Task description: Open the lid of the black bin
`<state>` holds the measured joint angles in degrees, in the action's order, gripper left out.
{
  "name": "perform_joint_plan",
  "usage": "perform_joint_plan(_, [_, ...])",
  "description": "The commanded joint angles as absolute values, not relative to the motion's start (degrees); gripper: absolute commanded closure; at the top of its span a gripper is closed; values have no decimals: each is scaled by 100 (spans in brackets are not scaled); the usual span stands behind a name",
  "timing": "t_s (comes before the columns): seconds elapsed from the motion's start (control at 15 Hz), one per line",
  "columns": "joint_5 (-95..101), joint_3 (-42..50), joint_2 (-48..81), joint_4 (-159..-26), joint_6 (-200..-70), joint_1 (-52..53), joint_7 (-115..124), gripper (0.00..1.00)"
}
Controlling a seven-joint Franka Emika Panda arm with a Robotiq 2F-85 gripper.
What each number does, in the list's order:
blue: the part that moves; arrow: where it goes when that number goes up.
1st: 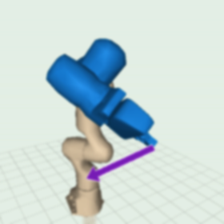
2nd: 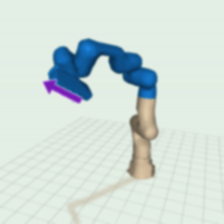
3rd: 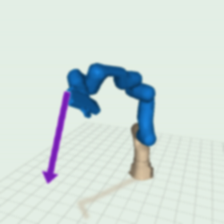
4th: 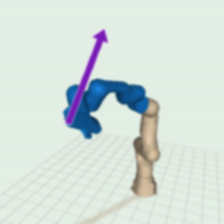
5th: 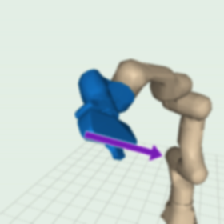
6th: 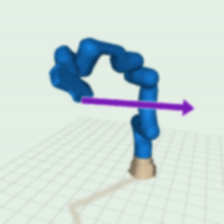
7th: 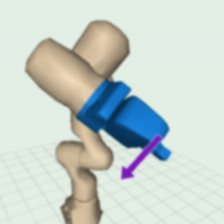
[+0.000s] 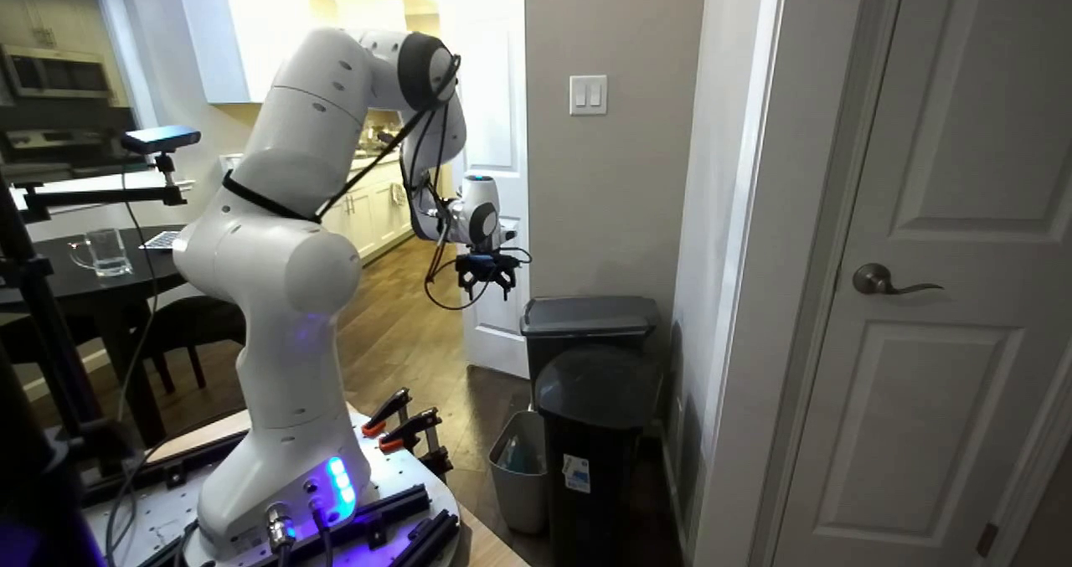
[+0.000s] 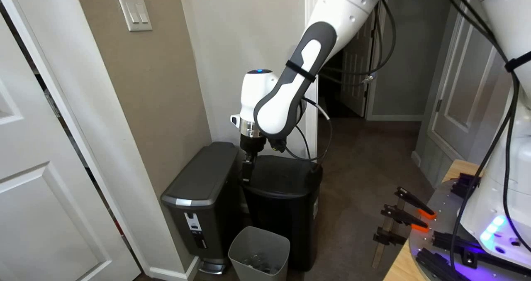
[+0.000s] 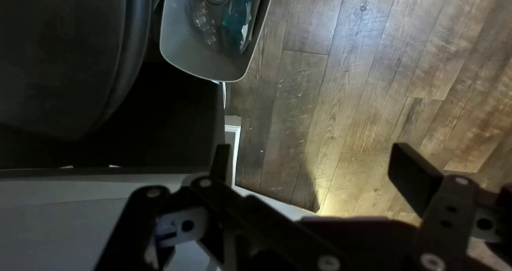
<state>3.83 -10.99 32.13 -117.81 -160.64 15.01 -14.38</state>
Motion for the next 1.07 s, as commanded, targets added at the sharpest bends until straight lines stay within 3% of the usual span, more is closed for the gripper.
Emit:
perform_joint_plan(0.0, [919, -800, 4042, -10914, -16079, 1511, -1435, 0])
perform_joint_plan(0.67, [1105, -683, 4568, -10360, -16036, 1395, -1362, 0])
perform_joint_plan(1.0, [1880, 389, 4479, -10386, -15977, 2295, -548, 0])
